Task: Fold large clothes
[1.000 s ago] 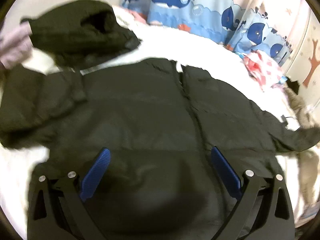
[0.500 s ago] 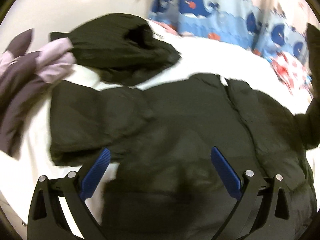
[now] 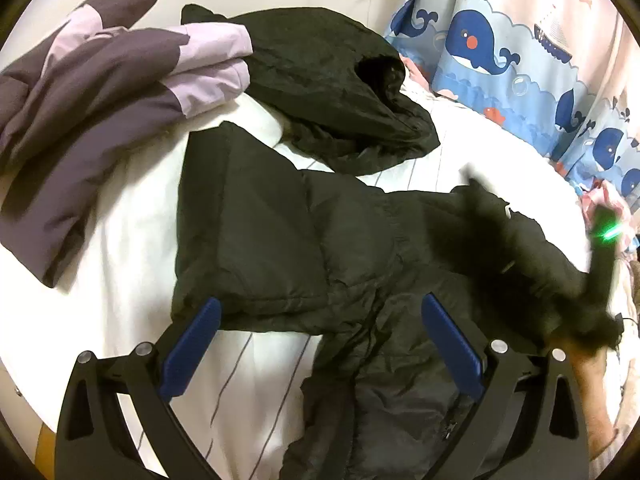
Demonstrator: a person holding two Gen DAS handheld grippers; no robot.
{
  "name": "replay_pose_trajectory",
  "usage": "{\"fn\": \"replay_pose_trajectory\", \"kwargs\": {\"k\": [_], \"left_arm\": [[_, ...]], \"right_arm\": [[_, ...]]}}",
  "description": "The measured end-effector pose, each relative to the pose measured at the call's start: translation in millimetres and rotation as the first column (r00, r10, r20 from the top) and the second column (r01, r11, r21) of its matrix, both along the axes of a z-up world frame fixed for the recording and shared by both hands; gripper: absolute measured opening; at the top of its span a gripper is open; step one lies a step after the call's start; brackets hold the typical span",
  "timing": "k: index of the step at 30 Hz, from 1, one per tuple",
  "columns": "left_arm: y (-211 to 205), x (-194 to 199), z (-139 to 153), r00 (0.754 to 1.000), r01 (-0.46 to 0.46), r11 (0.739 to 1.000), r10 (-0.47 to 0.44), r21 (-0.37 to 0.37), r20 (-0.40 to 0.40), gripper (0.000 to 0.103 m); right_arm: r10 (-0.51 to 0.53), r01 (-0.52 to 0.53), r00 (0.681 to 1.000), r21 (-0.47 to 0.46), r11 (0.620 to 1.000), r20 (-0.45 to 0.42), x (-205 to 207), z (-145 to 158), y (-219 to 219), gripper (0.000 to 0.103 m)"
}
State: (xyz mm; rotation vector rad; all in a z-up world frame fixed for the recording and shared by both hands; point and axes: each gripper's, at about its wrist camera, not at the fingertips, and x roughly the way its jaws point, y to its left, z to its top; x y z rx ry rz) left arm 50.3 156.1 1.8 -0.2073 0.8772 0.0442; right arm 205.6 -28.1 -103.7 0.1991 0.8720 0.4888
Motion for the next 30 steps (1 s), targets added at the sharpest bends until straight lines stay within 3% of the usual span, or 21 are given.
{"fn": "replay_pose_trajectory", "kwargs": {"k": [3, 4, 7, 10, 12, 14, 16, 18, 20, 21, 23, 24, 27, 28, 30], "left_arm": [[-3, 2, -2, 1.0, 0.01, 1.0, -0.01, -0.002, -0.004, 0.096], [-3, 2, -2, 1.0, 0.011, 1.0, -0.011, -0.004, -0.003, 0.096], [-9, -1, 3, 0.999, 0.023, 0.999, -0.022, -0.03, 0.034, 0.096], [-25, -6, 13, 0.994, 0.037, 0.999, -0.035, -0.023, 0.107, 0.096], [-47, -4, 20, 0.987, 0.086, 0.996, -0.082, -0.025, 0.135, 0.096], [-71, 3, 23, 0.982, 0.137, 0.99, -0.132, -0.027, 0.134, 0.096], [-101, 15, 22, 0.971, 0.197, 0.98, -0.195, -0.008, 0.137, 0.096], [-135, 36, 13, 0.962, 0.249, 0.968, -0.252, 0.039, 0.108, 0.096], [-164, 63, -10, 0.963, 0.266, 0.959, -0.269, 0.096, 0.023, 0.096], [-174, 74, -24, 0.964, 0.265, 0.957, -0.263, 0.117, -0.032, 0.096], [-192, 101, -73, 0.941, 0.29, 0.95, -0.262, 0.114, -0.212, 0.096], [-196, 108, -93, 0.931, 0.296, 0.949, -0.261, 0.112, -0.254, 0.097], [-202, 105, -94, 0.93, 0.312, 0.936, -0.265, 0.163, -0.255, 0.097], [-199, 100, -83, 0.929, 0.326, 0.933, -0.286, 0.154, -0.234, 0.097], [-185, 84, -53, 0.942, 0.326, 0.92, -0.295, 0.219, -0.159, 0.097]], "right_arm": [[0.048, -0.042, 0.992, 0.05, 0.998, -0.117, 3, -12, -3, 0.014], [0.07, -0.061, 0.988, 0.071, 0.996, -0.134, -1, -8, -6, 0.023], [0.147, -0.135, 0.982, 0.105, 0.985, -0.118, -22, 12, -12, 0.069], [0.124, -0.116, 0.992, 0.193, 0.974, -0.028, -57, 43, -49, 0.075], [0.045, -0.05, 0.999, 0.232, 0.971, 0.028, -74, 58, -83, 0.08], [-0.122, 0.098, 0.99, 0.258, 0.961, 0.078, -93, 68, -137, 0.086], [-0.317, 0.289, 0.944, 0.236, 0.928, 0.092, -108, 67, -193, 0.088], [-0.471, 0.446, 0.881, 0.264, 0.855, 0.04, -118, 48, -243, 0.088], [-0.592, 0.598, 0.798, 0.262, 0.758, -0.108, -119, 4, -290, 0.088], [-0.603, 0.631, 0.776, 0.241, 0.737, -0.186, -116, -22, -304, 0.088], [-0.587, 0.627, 0.779, 0.239, 0.742, -0.219, -115, -51, -312, 0.088], [-0.586, 0.619, 0.786, 0.248, 0.746, -0.199, -118, -53, -312, 0.088], [-0.596, 0.618, 0.786, 0.247, 0.746, -0.165, -127, -38, -303, 0.088], [-0.591, 0.605, 0.794, 0.281, 0.745, -0.143, -135, -27, -298, 0.088], [-0.58, 0.574, 0.809, 0.327, 0.751, -0.088, -155, -9, -285, 0.088]]}}
